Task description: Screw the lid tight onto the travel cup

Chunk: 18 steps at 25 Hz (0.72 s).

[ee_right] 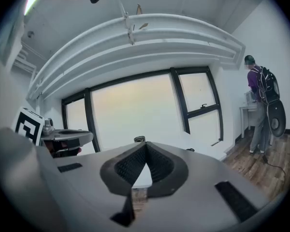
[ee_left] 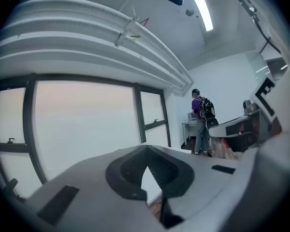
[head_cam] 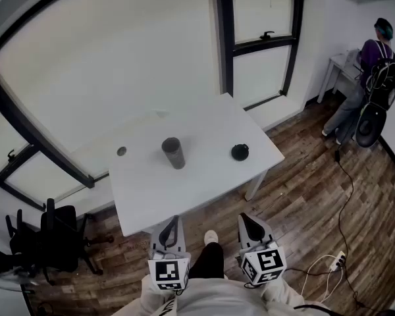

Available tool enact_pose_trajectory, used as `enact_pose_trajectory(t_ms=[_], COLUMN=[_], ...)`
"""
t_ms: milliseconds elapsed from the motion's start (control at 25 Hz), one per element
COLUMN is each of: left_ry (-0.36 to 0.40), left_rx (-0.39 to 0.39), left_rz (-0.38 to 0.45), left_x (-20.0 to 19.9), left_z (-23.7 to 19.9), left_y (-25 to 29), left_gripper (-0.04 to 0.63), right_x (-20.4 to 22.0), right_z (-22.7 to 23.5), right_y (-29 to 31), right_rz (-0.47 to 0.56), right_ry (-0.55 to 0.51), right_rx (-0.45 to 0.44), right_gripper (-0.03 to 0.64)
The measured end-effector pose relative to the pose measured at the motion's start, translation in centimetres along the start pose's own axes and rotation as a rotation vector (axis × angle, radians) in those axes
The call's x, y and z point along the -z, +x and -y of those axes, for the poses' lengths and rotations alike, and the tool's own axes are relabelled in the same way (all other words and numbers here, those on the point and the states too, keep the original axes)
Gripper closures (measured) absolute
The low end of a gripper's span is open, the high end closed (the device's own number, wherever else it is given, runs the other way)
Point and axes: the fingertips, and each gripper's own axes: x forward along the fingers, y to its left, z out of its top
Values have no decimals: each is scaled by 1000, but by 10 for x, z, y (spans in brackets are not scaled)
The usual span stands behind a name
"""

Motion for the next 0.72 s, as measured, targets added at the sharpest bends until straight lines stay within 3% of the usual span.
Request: enact_pose_trajectory(t_ms=[360, 720], left_ry=[-42, -89], left_rx=[-13, -97], left_rz=[-16, -56], left_x=[8, 17], left_z=[-53, -153], left_y=[126, 238], left_gripper=[589, 589], right_x=[-17, -49], right_z=[39, 33], right_y=[132, 302], right_rz=[-39, -80], right_ry=[-19, -56], right_rx=[-20, -117], right_gripper=[595, 595])
